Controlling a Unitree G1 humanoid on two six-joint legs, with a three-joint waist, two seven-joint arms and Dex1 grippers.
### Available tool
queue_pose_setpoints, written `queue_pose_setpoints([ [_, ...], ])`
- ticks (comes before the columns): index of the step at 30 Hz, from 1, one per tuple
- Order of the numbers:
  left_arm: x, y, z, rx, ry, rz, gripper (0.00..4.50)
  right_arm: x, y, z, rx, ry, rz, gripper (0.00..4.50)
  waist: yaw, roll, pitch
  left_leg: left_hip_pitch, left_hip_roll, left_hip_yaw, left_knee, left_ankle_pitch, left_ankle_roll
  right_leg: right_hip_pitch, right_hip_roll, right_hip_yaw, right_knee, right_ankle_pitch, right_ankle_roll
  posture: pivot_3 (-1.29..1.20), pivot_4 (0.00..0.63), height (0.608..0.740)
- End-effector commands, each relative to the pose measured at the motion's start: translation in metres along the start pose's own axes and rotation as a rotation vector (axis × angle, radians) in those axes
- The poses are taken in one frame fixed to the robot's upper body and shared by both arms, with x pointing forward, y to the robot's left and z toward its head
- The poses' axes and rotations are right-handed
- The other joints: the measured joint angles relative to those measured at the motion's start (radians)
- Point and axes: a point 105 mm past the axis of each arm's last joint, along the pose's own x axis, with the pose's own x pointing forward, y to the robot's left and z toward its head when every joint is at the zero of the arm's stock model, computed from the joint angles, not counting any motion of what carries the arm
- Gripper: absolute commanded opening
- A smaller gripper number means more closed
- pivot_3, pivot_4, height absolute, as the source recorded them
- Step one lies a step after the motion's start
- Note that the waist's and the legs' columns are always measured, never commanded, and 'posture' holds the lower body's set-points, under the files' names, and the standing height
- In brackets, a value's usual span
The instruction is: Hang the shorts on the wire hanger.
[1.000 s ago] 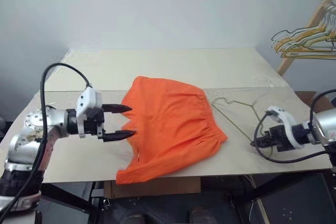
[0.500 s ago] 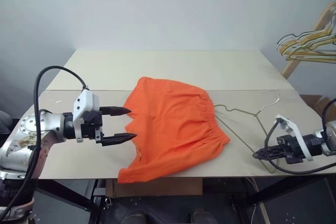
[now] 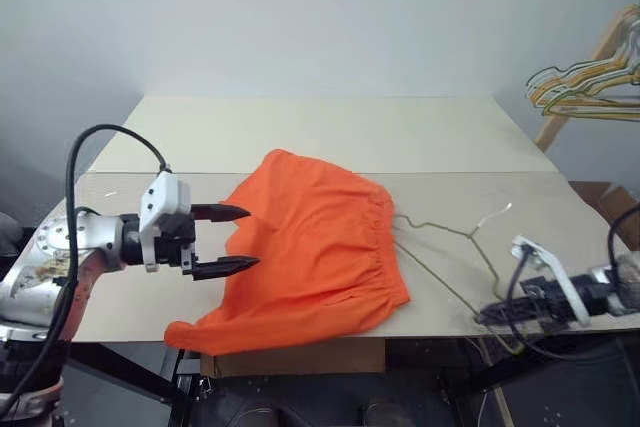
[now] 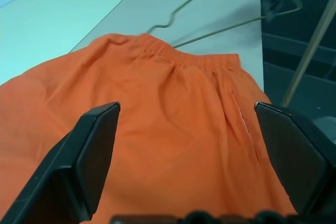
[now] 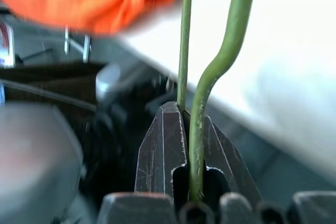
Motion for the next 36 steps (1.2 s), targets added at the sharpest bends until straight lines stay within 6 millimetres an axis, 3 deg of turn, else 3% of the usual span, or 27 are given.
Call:
queue_pose_setpoints([
  [1, -0.001, 0.003, 0.009, 0.053, -0.008, 0.002, 4.46, 0.001, -0.003, 0.018, -0.052, -0.065, -0.018, 0.0, 0.006, 0.0, 0.0, -0.001, 0.0, 0.0, 0.0, 0.0, 0.0, -0.001, 0.0, 0.0, 0.0, 0.0, 0.0, 0.0, 0.0, 0.74],
  [9, -0.004, 0.002, 0.007, 0.058, 0.01, 0.004, 4.46, 0.013, 0.004, 0.003, -0.106, 0.055, 0.087, 0.0, 0.022, 0.0, 0.0, -0.005, 0.0, -0.001, 0.001, 0.0, 0.0, -0.002, 0.0, -0.002, -0.002, 0.0, 0.0, 0.03, 0.0, 0.74],
  [16, -0.003, 0.002, 0.006, 0.058, 0.018, 0.002, 4.46, 0.032, -0.01, 0.033, -0.043, -0.048, 0.056, 0.0, 0.011, 0.0, 0.0, -0.002, 0.0, 0.0, 0.001, 0.0, 0.0, -0.001, 0.0, -0.001, -0.001, 0.0, 0.0, 0.04, 0.0, 0.74],
  [29, -0.004, 0.0, 0.004, 0.062, 0.032, -0.002, 4.46, 0.044, 0.011, 0.031, -0.09, 0.065, 0.207, 0.0, 0.034, 0.001, 0.0, -0.006, 0.0, -0.001, 0.001, 0.0, 0.0, -0.003, 0.0, -0.002, 0.0, 0.0, 0.0, 0.05, 0.0, 0.74],
  [36, -0.004, 0.0, 0.004, 0.069, 0.037, -0.007, 4.46, 0.055, -0.007, 0.069, 0.016, -0.091, 0.1, 0.0, 0.029, 0.001, 0.0, -0.005, 0.0, -0.001, 0.001, 0.0, 0.0, -0.003, 0.0, -0.002, 0.0, 0.0, 0.0, 0.05, 0.0, 0.74],
])
